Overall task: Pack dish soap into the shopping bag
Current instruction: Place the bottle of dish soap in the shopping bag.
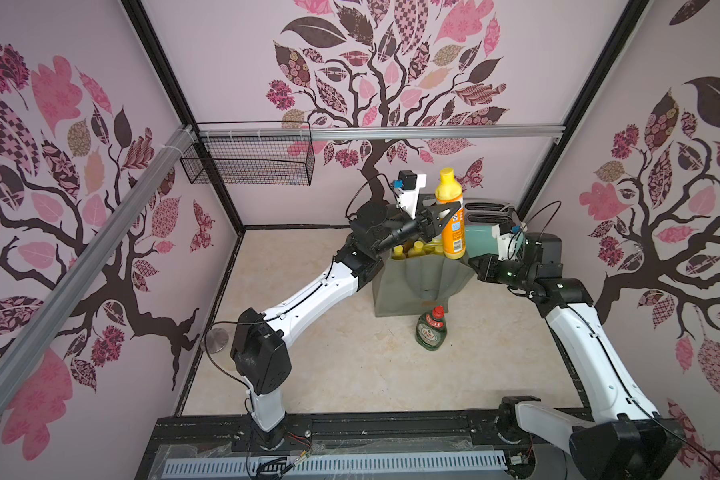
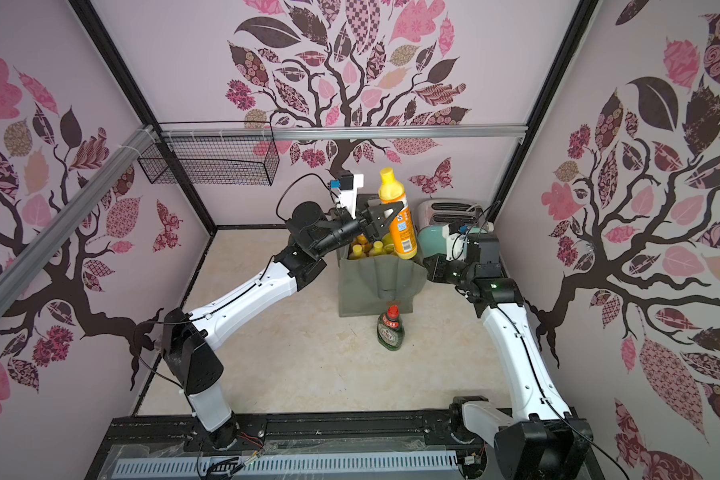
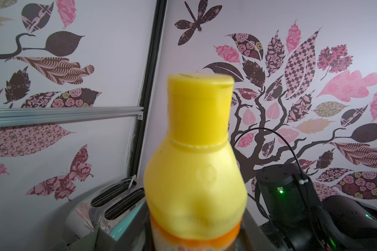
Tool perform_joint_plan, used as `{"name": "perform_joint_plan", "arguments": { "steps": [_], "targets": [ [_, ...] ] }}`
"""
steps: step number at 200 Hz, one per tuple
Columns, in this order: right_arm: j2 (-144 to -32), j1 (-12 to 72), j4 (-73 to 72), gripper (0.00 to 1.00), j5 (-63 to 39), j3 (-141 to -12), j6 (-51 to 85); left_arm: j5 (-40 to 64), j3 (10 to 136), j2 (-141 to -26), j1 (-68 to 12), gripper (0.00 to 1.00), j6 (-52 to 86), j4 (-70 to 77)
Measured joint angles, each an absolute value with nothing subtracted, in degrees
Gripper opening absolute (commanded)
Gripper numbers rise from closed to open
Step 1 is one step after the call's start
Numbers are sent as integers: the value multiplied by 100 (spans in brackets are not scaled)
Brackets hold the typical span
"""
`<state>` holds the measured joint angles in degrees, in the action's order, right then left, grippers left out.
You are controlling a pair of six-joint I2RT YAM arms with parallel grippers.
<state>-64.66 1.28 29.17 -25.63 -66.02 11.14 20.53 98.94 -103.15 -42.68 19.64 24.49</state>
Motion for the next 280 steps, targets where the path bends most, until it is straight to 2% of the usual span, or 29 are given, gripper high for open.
{"name": "perform_joint_plan", "arguments": {
  "steps": [133, 218, 280],
  "targets": [
    [-6453, 143, 3089, 0, -2958, -6617, 1227, 1946, 9439, -10890, -4281, 0, 1398, 2842],
    [-6379, 143, 3122, 0, -3155, -6713, 1293, 1990, 9758, -11347, -4305, 0, 1066, 2209],
    [-6381, 152, 3107, 0, -3164, -6713, 1310, 2176, 8429, -10921, -4346, 0, 987, 2480]
  ]
}}
